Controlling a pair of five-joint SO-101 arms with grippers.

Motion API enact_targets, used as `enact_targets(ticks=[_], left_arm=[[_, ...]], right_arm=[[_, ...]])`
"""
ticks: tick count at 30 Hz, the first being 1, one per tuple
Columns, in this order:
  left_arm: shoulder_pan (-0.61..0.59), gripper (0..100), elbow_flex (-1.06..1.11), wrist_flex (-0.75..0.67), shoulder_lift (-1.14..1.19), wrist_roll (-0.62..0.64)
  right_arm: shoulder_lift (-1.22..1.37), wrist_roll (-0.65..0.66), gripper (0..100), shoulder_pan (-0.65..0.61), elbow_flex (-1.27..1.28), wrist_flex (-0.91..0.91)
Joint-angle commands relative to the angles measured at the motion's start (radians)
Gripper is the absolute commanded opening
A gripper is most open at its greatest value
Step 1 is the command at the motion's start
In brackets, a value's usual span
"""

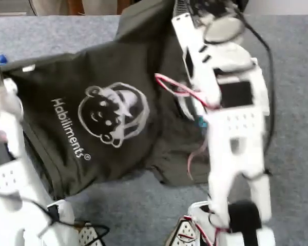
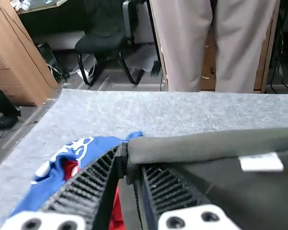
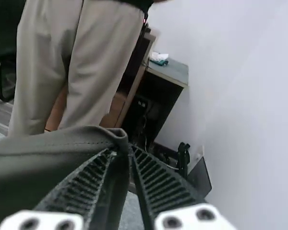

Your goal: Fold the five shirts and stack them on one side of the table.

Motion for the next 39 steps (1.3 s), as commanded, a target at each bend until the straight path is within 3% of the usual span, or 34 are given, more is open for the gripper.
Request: enact_targets(ticks=[1,6,10,15,19,28,31,34,39], left_arm=[[0.006,2,-0.08,-0.138,0.194,0.069],[0.041,2,-0.278,-0.1,0.433,0.155],[0.103,2,-0.379,-0.002,0.545,0.153],[0.121,2,-0.413,0.054,0.602,0.153],[0.115,2,-0.413,0.198,0.576,0.152],[0.107,2,-0.404,0.543,0.392,0.152],[0.117,2,-0.402,0.635,0.371,0.152],[0.149,2,-0.402,0.733,0.371,0.115],[0.198,2,-0.353,0.825,0.358,0.097]], right_arm=[[0.142,-0.011,0.2,0.018,-0.01,-0.153],[0.42,-0.011,0.2,0.012,-0.197,-0.219],[0.599,-0.011,0.2,0.016,-0.407,-0.118],[0.731,-0.009,0.2,0.03,-0.679,0.193],[0.762,0.0,0.2,0.039,-0.846,0.512],[0.763,0.236,0.2,0.031,-1.106,1.135],[0.756,0.275,0.2,0.031,-1.115,1.247],[0.714,0.29,0.2,0.054,-1.05,1.246],[0.489,0.304,0.2,0.018,-0.679,1.241]])
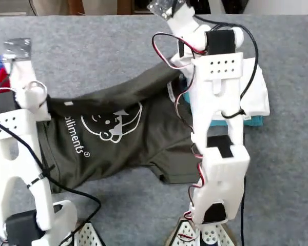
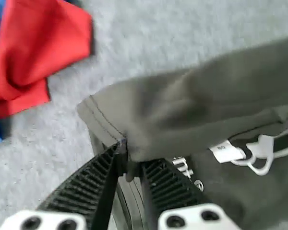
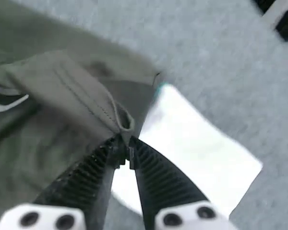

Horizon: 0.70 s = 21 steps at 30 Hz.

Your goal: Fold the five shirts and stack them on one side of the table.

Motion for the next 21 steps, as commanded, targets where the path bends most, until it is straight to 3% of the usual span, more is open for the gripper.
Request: enact_targets(ticks=[1,12,21], left_arm=[[0.023,2,0.006,0.072,-0.035,-0.008],[0.026,2,0.224,0.164,-0.162,-0.008],[0.018,2,0.526,0.163,-0.414,-0.046]], right_arm=[[-0.239,0.011,0.2,-0.027,0.28,0.009],[-0.889,0.021,0.2,-0.027,1.207,-0.331],[-1.17,0.028,0.2,0.104,1.58,-0.439]])
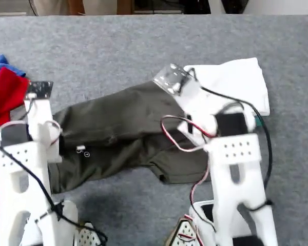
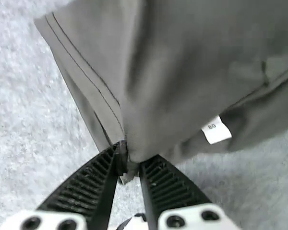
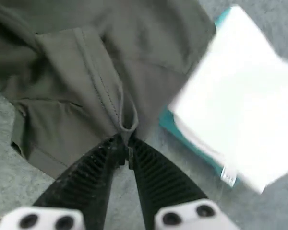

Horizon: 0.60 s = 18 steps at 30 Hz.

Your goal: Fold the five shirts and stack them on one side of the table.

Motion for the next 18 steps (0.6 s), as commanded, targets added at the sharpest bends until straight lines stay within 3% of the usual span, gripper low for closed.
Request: enact_targets(ticks=[1,9,18], left_arm=[[0.006,2,0.094,-0.006,-0.073,-0.009],[0.005,2,0.117,-0.029,-0.076,-0.02],[-0.034,2,0.058,0.081,-0.084,-0.226]], right_arm=[[-0.111,0.015,0.2,0.084,0.09,-0.021],[-0.331,0.092,0.2,0.191,0.32,-0.023],[-0.367,0.135,0.2,0.269,0.423,-0.069]])
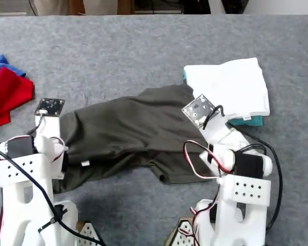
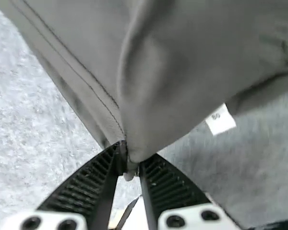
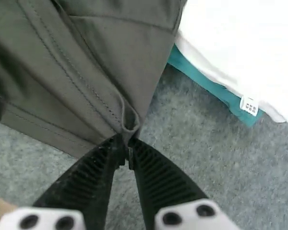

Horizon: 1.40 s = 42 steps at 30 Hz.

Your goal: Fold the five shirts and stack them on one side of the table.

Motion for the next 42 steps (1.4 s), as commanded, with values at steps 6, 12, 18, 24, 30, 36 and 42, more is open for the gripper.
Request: enact_targets(ticks=[6,12,18,24,30,36,42], left_arm=[[-0.189,2,-0.081,0.006,-0.012,-0.249],[-0.068,2,0.117,-0.072,-0.012,-0.252],[-0.014,8,0.155,-0.157,-0.012,-0.146],[-0.055,21,0.025,-0.137,-0.012,-0.04],[-0.106,10,-0.193,-0.043,-0.01,-0.069],[0.025,2,-0.249,-0.037,0.041,0.04],[0.048,2,-0.238,-0.037,0.097,0.057]], right_arm=[[-0.013,0.012,0.2,0.015,0.067,-0.084],[-0.013,0.043,0.2,0.013,0.101,-0.086],[-0.019,0.061,6.2,0.013,0.076,-0.075],[-0.019,0.097,21.1,0.013,-0.048,0.014],[-0.01,0.034,0.0,-0.056,-0.176,0.041],[0.168,-0.181,0.9,-0.331,-0.185,-0.109],[0.572,-0.299,0.5,-0.363,-0.309,-0.252]])
